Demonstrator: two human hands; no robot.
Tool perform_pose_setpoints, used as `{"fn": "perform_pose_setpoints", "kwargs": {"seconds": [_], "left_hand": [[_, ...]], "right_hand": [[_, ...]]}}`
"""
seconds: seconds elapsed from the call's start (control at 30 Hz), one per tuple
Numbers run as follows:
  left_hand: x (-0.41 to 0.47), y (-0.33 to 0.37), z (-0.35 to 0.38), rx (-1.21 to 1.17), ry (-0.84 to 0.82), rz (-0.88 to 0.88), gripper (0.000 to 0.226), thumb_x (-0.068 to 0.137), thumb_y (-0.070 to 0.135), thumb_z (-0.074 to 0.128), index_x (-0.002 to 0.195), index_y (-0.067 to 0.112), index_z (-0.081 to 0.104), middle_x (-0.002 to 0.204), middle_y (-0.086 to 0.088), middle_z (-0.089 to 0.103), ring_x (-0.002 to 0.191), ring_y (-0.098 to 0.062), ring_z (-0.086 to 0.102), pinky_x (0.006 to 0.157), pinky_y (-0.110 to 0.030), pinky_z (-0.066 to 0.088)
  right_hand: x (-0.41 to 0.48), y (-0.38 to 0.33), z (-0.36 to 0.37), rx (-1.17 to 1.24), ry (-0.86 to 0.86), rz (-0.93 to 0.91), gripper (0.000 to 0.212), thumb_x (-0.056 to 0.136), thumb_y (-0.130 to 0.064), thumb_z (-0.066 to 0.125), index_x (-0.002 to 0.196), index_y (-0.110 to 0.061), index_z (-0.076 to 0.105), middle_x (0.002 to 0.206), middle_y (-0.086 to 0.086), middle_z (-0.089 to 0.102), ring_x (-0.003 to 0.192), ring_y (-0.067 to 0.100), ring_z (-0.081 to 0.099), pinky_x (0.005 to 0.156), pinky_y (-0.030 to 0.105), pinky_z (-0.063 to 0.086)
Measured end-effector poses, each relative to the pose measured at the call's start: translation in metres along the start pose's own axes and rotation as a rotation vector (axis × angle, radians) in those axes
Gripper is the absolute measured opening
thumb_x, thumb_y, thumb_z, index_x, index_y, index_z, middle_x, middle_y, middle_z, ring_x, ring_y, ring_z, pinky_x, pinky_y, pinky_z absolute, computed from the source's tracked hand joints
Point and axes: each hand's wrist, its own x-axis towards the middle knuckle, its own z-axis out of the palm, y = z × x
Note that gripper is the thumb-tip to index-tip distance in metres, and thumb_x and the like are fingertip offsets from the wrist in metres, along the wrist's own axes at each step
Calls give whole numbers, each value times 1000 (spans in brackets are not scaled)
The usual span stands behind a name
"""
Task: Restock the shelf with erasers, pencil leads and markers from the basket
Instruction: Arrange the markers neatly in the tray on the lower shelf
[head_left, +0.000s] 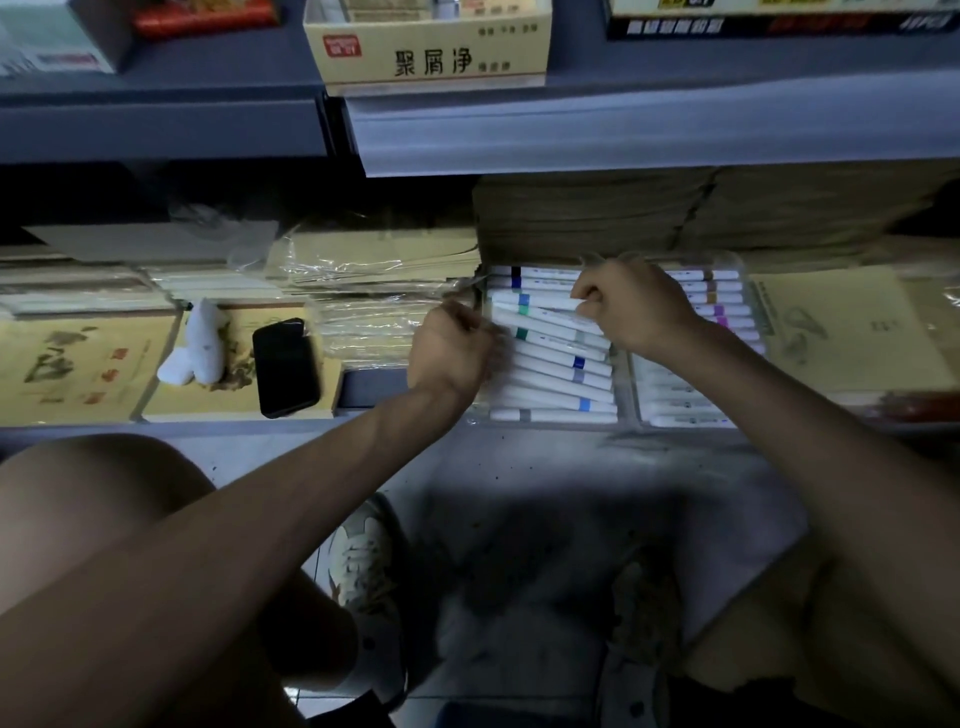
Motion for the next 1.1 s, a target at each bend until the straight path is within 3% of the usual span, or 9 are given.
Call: {"fn": "perform_pose_setpoints", "kwargs": {"seconds": [0.23, 0.33, 0.4, 0.47, 0.63, 0.73, 0.87, 1.0, 1.1], "left_hand": [[5, -3, 8, -270, 49, -188, 7, 97, 13, 61, 102, 9, 63, 61, 0, 59, 28, 0, 47, 32, -16, 36], [2, -2, 9, -253, 77, -164, 12, 96, 10, 57, 100, 5, 67, 63, 1, 59, 34, -1, 49, 33, -14, 34], [1, -2, 10, -275, 64, -166, 9, 96, 8, 58, 99, 7, 66, 66, 3, 59, 41, -1, 51, 34, -12, 34], [1, -1, 11, -275, 65, -170, 6, 96, 10, 59, 98, 10, 65, 69, 4, 60, 50, -3, 53, 35, -11, 35], [3, -5, 11, -337, 38, -209, 4, 96, 12, 64, 99, 12, 65, 71, 1, 62, 50, -9, 52, 35, -15, 38], [5, -7, 11, -353, 28, -227, 4, 96, 12, 66, 99, 13, 65, 71, 1, 63, 42, -5, 52, 35, -16, 37], [9, -10, 12, -387, 25, -271, 4, 96, 11, 66, 97, 15, 65, 69, 0, 62, 30, 1, 45, 35, -15, 34], [9, -8, 11, -427, 17, -308, 5, 97, 12, 65, 101, 14, 67, 68, 2, 61, 36, -1, 49, 35, -13, 35], [8, -5, 10, -493, -13, -336, 5, 98, 9, 66, 102, 11, 68, 70, 1, 62, 49, -9, 52, 35, -13, 36]], "right_hand": [[7, -1, 0, 53, 16, 55, 19, 99, -15, 63, 117, -15, 72, 112, 10, 73, 105, 32, 67, 90, 44, 55], [3, -2, 1, 54, -29, 20, 16, 103, -13, 51, 117, -7, 55, 94, 10, 58, 86, 34, 58, 73, 39, 47], [-1, -5, 0, 81, -67, -22, 15, 105, -10, 44, 118, -3, 44, 81, 2, 44, 70, 21, 48, 64, 35, 32], [-5, -8, -1, 111, -71, -23, 12, 105, -15, 44, 115, -10, 40, 84, 1, 46, 69, 18, 45, 62, 34, 30], [-6, -13, 1, 184, -30, 33, 29, 90, -33, 75, 108, -12, 66, 106, 5, 61, 85, 23, 63, 72, 32, 44], [-5, -12, 4, 178, -43, 71, 44, 86, -31, 81, 121, -7, 70, 123, 8, 67, 111, 28, 65, 91, 40, 54], [-1, -4, 7, 210, -28, 63, 16, 88, -30, 77, 87, -14, 77, 89, 7, 74, 86, 23, 69, 81, 47, 58], [-1, -1, 6, 148, -61, 31, 16, 90, -31, 74, 92, -15, 78, 94, -1, 71, 83, 22, 66, 78, 42, 57], [-5, -3, 3, 56, -54, -55, 12, 93, -29, 70, 98, -19, 76, 82, 0, 68, 79, 23, 64, 70, 36, 53]]}}
